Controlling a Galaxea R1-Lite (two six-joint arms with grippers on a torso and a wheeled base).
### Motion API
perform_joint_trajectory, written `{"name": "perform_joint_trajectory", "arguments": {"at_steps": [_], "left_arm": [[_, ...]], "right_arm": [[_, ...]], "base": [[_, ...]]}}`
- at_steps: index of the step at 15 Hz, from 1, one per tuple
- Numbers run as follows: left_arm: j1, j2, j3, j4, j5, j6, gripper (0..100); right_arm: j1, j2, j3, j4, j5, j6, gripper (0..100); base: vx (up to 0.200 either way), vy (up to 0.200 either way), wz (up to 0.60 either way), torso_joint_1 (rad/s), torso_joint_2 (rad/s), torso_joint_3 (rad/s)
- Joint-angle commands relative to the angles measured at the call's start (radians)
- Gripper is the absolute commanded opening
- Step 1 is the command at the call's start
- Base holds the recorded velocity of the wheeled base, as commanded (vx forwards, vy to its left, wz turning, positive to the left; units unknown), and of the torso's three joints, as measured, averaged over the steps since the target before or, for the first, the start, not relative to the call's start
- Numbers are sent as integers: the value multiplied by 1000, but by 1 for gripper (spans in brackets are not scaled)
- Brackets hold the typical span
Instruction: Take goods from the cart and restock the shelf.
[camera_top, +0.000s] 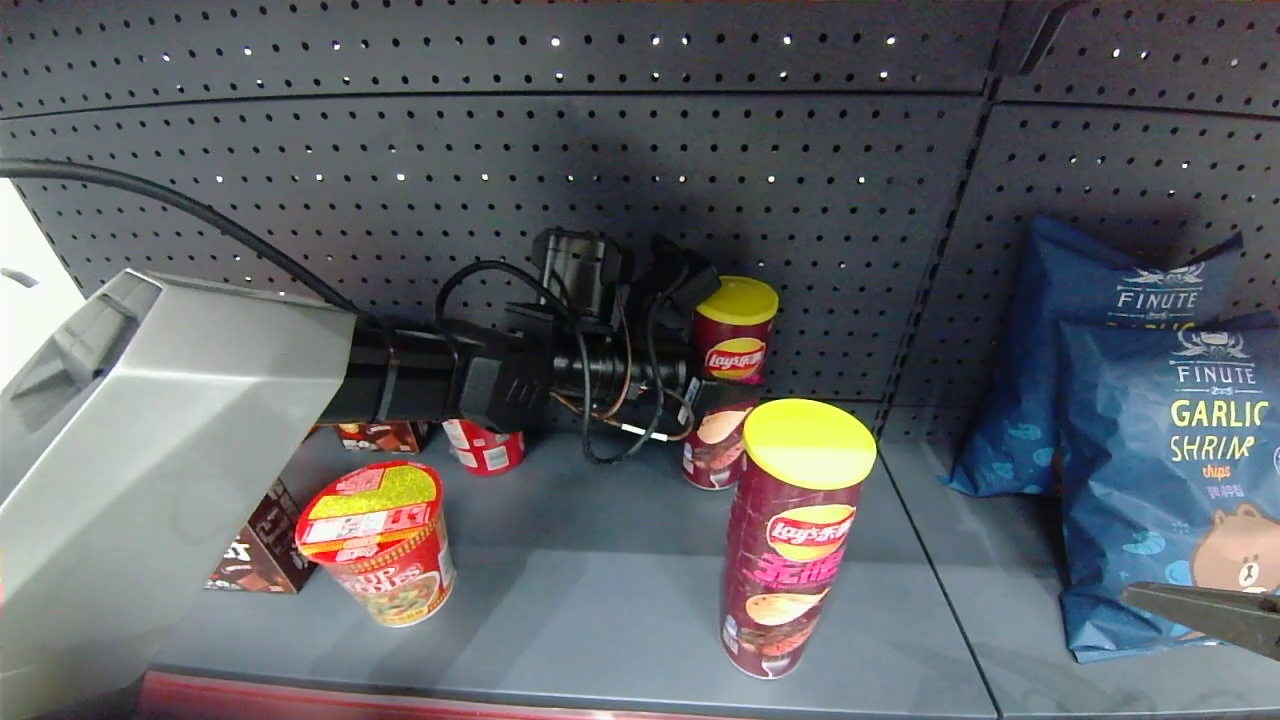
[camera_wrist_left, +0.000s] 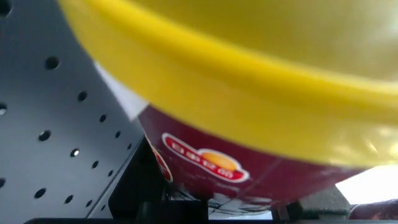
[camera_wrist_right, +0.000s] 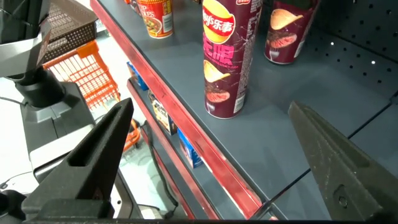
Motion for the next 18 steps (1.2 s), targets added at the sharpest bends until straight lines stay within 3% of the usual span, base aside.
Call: {"name": "perform_joint_trajectory", "arguments": {"at_steps": [1,9,14,18], "left_arm": [[-2,2,2,-1,0,0,100],[-5,-27,28,1,1,2,100],[39,-175,222,-41,4,9,100],[87,-295,308,-47,4,9,100]], "right_arm": [[0,0,2,-1,0,0,100],[0,5,5,2,0,0,100],[-1,46,2,1,0,1,100],[0,74,26,1,0,13,100]], "base": [[0,0,0,0,0,0],[0,0,0,0,0,0],[0,0,0,0,0,0],[0,0,0,0,0,0]]}}
